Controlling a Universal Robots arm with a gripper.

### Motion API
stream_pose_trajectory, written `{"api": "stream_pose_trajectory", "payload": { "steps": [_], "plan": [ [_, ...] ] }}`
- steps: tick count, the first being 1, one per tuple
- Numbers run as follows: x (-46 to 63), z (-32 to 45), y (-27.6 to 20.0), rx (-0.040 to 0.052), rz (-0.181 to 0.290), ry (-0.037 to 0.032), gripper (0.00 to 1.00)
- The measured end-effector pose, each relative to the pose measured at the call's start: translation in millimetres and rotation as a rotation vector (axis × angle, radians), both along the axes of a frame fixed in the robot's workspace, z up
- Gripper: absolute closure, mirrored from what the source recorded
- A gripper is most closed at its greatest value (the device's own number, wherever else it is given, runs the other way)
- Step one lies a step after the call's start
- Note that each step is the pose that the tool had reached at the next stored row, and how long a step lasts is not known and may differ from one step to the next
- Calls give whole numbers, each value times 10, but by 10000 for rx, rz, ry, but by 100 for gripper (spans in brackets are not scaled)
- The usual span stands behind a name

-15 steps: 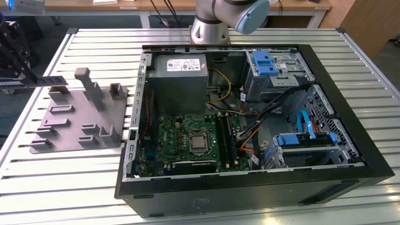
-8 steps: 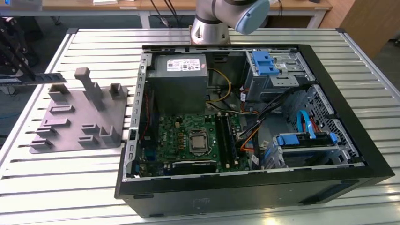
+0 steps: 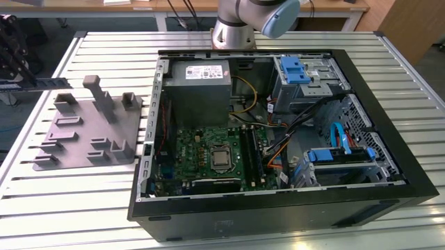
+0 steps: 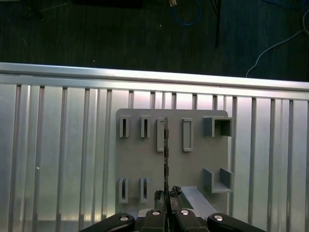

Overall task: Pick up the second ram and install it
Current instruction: 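Pick up the second ram and move it above second insertion slot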

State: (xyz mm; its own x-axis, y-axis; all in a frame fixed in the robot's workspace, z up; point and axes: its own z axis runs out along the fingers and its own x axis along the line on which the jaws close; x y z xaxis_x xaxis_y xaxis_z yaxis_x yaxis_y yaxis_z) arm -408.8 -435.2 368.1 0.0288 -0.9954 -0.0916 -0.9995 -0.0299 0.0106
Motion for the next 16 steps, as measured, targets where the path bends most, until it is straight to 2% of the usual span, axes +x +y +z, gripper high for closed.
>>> {"api": "stream_pose_trajectory", "payload": {
  "steps": [16],
  "plan": [
    [0,151,0,56,0,0,86]
  ]
}}
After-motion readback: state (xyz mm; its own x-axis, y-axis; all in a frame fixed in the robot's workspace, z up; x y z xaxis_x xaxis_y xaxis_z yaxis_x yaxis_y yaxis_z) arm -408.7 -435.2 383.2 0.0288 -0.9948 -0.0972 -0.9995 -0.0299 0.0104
